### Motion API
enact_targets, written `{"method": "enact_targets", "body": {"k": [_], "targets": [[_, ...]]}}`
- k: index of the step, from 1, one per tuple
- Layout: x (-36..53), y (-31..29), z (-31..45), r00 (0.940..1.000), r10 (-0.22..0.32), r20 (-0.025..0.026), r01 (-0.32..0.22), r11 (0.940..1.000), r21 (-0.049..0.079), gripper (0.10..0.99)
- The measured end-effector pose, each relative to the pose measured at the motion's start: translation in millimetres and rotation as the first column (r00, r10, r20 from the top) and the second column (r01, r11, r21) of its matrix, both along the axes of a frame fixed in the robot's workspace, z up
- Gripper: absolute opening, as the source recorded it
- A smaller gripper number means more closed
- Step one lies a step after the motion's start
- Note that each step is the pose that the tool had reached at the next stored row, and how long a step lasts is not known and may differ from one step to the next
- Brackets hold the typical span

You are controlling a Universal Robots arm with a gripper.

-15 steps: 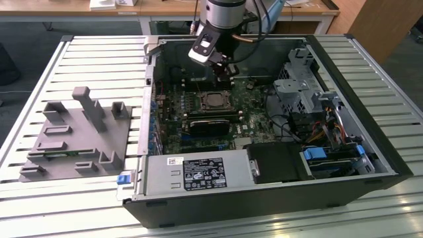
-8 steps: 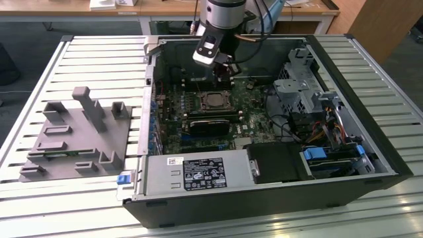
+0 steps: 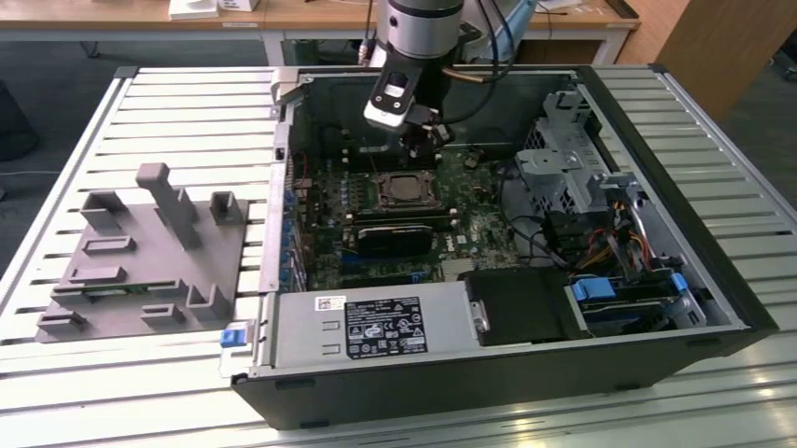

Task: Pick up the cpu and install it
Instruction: 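Install the first cpu locking lever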

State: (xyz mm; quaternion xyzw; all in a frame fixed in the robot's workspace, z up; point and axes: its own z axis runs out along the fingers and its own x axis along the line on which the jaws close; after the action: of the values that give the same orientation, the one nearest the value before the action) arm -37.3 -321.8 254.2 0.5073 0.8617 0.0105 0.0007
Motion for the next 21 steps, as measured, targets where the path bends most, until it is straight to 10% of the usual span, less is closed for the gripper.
{"method": "enact_targets", "body": {"k": [14,21], "targets": [[-1.1,-0.5,-1.0,0.9822,0.188,-0.0001,-0.188,0.9822,0.0,0.106],[-1.1,-0.5,-1.2,0.9522,0.306,0.0,-0.306,0.9522,0.0,0.106]]}}
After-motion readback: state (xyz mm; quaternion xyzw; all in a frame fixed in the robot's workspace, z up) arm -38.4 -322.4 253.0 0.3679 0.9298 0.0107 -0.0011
